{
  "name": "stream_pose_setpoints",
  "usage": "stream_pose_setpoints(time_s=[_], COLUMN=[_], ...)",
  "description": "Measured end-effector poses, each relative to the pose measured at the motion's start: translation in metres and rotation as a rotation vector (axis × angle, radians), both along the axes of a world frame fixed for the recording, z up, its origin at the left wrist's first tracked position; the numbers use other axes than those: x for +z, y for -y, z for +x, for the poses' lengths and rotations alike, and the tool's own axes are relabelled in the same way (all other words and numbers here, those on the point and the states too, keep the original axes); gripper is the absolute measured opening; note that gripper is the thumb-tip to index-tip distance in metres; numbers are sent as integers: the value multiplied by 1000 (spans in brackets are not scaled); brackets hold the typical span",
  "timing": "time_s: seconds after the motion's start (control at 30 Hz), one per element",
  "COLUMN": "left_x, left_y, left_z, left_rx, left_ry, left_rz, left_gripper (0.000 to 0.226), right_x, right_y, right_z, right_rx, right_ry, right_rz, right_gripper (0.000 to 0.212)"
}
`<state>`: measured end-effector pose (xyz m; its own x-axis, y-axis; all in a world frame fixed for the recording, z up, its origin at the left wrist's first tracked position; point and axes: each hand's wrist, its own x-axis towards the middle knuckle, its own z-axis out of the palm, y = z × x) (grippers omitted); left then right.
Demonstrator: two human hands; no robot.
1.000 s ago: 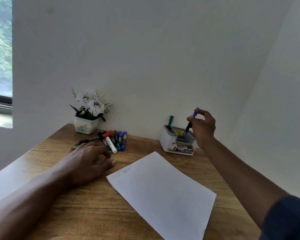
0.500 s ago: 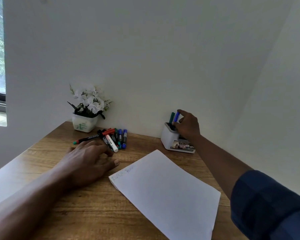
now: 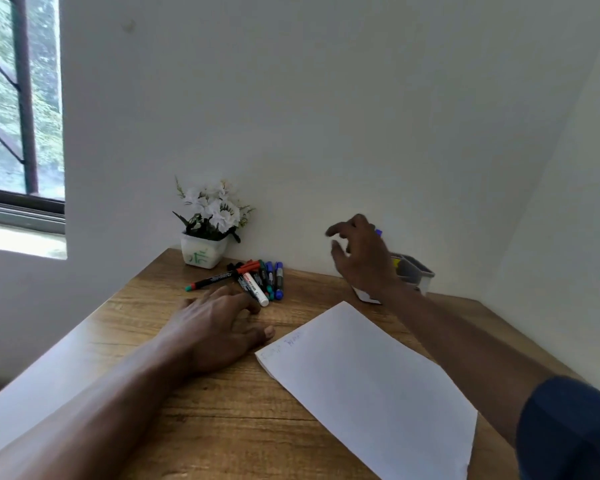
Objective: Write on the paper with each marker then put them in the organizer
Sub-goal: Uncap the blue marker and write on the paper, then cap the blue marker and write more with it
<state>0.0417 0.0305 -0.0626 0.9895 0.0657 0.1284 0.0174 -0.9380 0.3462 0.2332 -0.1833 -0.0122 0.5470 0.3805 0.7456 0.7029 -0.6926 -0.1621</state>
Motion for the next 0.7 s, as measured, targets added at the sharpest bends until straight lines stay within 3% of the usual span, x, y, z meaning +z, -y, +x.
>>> stream_pose_setpoints(time_s=[0.13, 0.23, 0.5, 0.63, 0.7], left_x=[-1, -3, -10, -11, -9], left_y=[0, 0, -3, -3, -2], left_z=[0, 0, 5, 6, 4], left_rx=[-29, -43, -69, -72, -69], left_ry=[-29, -36, -23, -16, -4], left_rz=[-4, 11, 43, 50, 47], left_gripper=[67, 70, 77, 79, 76], right_x=[-15, -21, -13, -7, -3], right_y=[-51, -78, -111, -110, -104], right_z=[-2, 3, 12, 5, 1], right_rx=[19, -46, -190, -213, -190], right_ry=[-510, -755, -849, -824, -758], right_rz=[-39, 6, -44, -88, -10], right_gripper=[19, 21, 28, 30, 25])
